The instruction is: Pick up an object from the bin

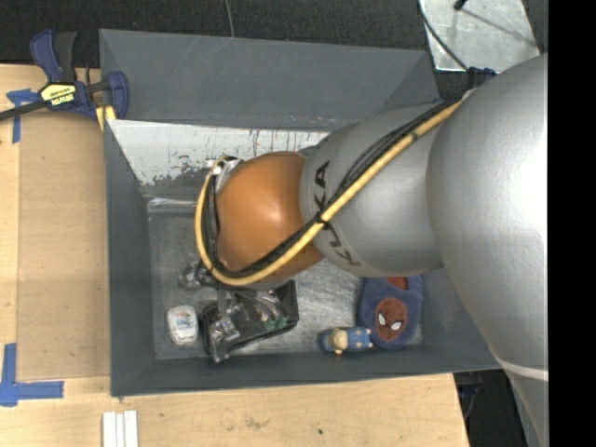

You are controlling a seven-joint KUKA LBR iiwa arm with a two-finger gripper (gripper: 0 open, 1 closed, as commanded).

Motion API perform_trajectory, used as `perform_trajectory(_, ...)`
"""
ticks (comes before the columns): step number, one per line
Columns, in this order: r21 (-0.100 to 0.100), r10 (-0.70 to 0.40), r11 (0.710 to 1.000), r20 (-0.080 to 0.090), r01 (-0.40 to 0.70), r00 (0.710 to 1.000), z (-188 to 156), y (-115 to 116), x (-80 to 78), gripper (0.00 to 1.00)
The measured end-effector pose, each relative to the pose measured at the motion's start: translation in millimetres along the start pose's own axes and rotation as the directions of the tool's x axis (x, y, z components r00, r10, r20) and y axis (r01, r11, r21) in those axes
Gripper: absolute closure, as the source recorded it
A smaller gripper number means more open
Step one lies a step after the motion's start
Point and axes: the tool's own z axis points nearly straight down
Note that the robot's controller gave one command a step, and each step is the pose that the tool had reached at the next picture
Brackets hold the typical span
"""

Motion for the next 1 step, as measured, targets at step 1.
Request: perform_trajectory(1,0.005,-0.123,0.992,-0.007,0.123,0.992,18.5,-100.8,30.3,0.0)
